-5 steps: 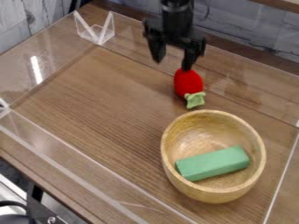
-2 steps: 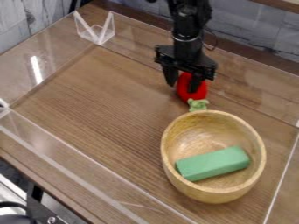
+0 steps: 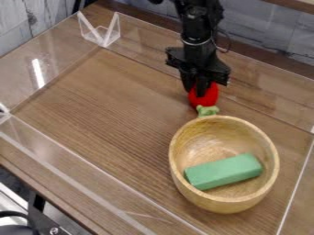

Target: Move the red fruit to the left side of the table

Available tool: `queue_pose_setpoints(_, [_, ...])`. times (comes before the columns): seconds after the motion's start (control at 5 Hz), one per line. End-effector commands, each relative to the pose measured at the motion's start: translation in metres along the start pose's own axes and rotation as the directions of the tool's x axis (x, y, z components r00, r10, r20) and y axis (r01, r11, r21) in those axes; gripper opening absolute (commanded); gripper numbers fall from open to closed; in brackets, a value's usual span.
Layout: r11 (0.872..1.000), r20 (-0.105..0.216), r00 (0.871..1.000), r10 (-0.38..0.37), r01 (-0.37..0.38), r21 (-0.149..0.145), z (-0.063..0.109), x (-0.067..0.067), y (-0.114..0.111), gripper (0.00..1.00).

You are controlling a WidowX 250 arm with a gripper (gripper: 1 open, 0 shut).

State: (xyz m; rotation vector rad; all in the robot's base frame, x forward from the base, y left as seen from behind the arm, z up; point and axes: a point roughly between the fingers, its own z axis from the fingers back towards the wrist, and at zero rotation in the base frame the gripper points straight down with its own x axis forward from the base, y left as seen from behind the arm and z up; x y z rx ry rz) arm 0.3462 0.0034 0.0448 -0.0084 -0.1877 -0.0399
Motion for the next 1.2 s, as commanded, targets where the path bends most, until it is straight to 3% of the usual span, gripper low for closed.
queue_pose_setpoints(0.0, [0.996,0.117,0.989,-0.088,0.091,-0.017,0.049,0.008,-0.006,0.00])
queue_pose_setpoints(0.2, [0.996,0.178,0.980,-0.087,0.089,-0.005,0.084,0.011,0.012,0.00])
queue_pose_setpoints(0.4, [0.998,0.165,0.984,-0.063,0.063,0.004,0.093,0.003,0.038,0.00])
queue_pose_setpoints(0.6, [1.000,0.142,0.990,-0.002,0.000,0.019,0.082,-0.009,0.060,0.00])
queue_pose_setpoints(0.8, [1.000,0.126,0.992,0.007,-0.010,0.017,0.065,-0.009,0.042,0.00])
queue_pose_setpoints(1.0, [0.998,0.117,0.991,-0.070,0.070,-0.001,0.051,-0.009,0.033,0.00])
